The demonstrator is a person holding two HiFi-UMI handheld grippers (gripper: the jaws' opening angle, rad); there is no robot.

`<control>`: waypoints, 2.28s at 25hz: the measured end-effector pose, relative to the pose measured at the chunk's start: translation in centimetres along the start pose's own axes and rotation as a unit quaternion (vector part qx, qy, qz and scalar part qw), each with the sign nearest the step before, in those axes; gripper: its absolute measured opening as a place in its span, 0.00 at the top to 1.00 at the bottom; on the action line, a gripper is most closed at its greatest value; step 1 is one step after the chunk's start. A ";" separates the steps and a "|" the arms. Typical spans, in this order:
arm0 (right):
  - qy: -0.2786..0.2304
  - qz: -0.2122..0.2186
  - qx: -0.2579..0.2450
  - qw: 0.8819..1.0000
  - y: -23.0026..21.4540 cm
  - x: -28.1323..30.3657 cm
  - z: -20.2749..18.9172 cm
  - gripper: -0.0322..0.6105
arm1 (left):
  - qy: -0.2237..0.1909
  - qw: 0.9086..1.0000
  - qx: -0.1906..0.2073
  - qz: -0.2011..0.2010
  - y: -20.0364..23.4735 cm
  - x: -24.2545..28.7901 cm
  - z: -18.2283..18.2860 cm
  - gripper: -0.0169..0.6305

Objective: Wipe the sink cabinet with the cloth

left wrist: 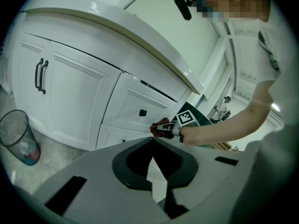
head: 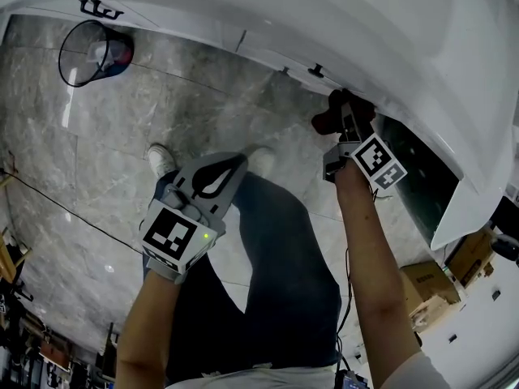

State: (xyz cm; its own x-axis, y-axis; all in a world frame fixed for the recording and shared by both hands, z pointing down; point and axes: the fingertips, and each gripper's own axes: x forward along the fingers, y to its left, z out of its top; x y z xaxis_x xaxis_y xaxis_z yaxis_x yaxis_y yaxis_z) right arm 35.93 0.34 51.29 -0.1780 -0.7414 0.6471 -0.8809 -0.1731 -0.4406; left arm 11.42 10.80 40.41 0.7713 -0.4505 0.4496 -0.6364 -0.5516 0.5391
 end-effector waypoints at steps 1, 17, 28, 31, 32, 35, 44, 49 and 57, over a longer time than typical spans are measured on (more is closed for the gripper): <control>-0.005 0.002 -0.002 1.000 0.4 -0.5 0.5 0.77 | 0.001 1.000 0.002 -0.003 -0.2 -0.2 0.2 0.96; -0.053 0.007 -0.018 0.998 6.5 -7.3 6.9 0.77 | 0.037 0.997 0.029 -0.062 -2.6 -3.7 2.6 0.96; -0.056 -0.008 -0.025 0.998 9.2 -5.6 6.2 0.77 | 0.034 0.998 0.020 -0.058 0.1 -6.6 2.5 0.96; -0.051 -0.009 -0.023 0.998 10.5 -4.8 5.8 0.77 | 0.030 0.998 0.014 -0.056 1.1 -7.5 2.4 0.96; -0.049 -0.007 -0.025 0.998 11.1 -4.5 5.7 0.77 | 0.028 0.998 0.012 -0.055 1.4 -7.8 2.5 0.96; -0.037 0.002 -0.038 0.999 13.2 -3.4 5.1 0.77 | 0.023 0.999 0.002 -0.049 2.6 -8.8 2.7 0.96; -0.016 0.025 -0.043 0.999 18.9 -0.1 3.4 0.77 | 0.015 0.999 -0.012 -0.029 6.7 -11.3 3.1 0.96; -0.006 0.035 -0.040 0.999 21.0 1.3 2.5 0.77 | 0.015 1.000 -0.013 -0.021 8.3 -12.6 2.9 0.96; -0.002 0.033 -0.046 0.998 21.5 2.1 1.2 0.77 | 0.019 0.999 -0.016 -0.024 9.5 -12.4 2.9 0.96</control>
State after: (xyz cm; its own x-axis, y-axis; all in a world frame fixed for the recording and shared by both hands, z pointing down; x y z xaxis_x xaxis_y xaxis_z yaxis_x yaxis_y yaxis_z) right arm 17.12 -5.73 42.43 -0.2357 -0.7513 0.6164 -0.9038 -0.0636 -0.4231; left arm -4.18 9.15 37.90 0.8005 -0.3961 0.4499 -0.5992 -0.5489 0.5829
